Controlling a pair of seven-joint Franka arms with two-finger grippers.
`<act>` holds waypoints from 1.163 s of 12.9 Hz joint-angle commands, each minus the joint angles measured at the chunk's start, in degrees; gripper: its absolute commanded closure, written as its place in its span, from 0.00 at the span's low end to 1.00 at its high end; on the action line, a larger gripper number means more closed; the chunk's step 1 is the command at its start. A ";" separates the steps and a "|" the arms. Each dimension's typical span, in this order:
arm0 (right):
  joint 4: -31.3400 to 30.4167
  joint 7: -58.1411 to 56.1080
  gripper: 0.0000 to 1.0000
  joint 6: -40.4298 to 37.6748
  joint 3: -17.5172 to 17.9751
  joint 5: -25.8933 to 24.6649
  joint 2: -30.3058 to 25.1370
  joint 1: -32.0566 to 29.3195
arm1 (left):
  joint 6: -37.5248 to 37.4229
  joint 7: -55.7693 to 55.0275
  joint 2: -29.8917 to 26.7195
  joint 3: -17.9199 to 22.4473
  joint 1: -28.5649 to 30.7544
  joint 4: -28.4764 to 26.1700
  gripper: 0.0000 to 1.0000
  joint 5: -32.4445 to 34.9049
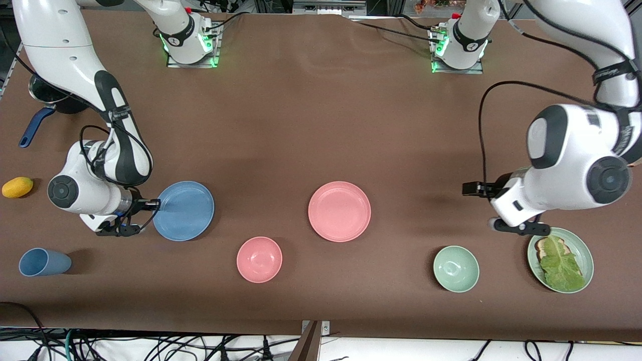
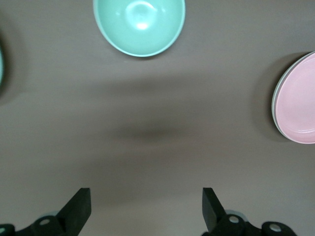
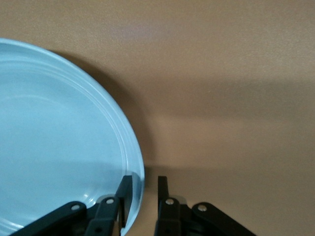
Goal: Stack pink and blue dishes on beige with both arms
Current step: 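Grip the blue plate rim with the right gripper and drag it onto the pink plate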
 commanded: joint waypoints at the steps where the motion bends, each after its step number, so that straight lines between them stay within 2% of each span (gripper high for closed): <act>1: -0.94 -1.08 0.92 0.66 0.45 1.07 -0.62 -0.48 | -2.66 1.79 -3.89 -0.85 2.24 -0.18 0.00 4.08; 2: -0.77 -1.25 1.00 0.66 0.45 1.07 -0.62 -0.39 | -3.10 1.71 -5.39 -1.90 2.59 -0.53 0.00 6.10; 4: 0.02 -1.70 1.00 0.05 0.54 0.90 -1.50 -0.04 | -3.36 1.62 -7.85 -3.66 4.61 -0.62 0.00 8.31; 7: 2.73 -2.14 1.00 -3.36 1.76 0.81 -3.08 -0.04 | -3.28 1.36 -12.07 -7.44 10.93 -1.75 0.00 7.88; 11: 14.23 -1.35 1.00 -17.41 3.00 0.90 -3.96 1.27 | -2.84 1.88 -14.89 -11.48 17.88 -4.92 0.00 6.56; 15: 19.26 1.70 1.00 -22.53 4.31 1.94 -3.96 4.52 | -2.93 1.71 -19.28 -14.48 20.44 -8.18 0.00 6.56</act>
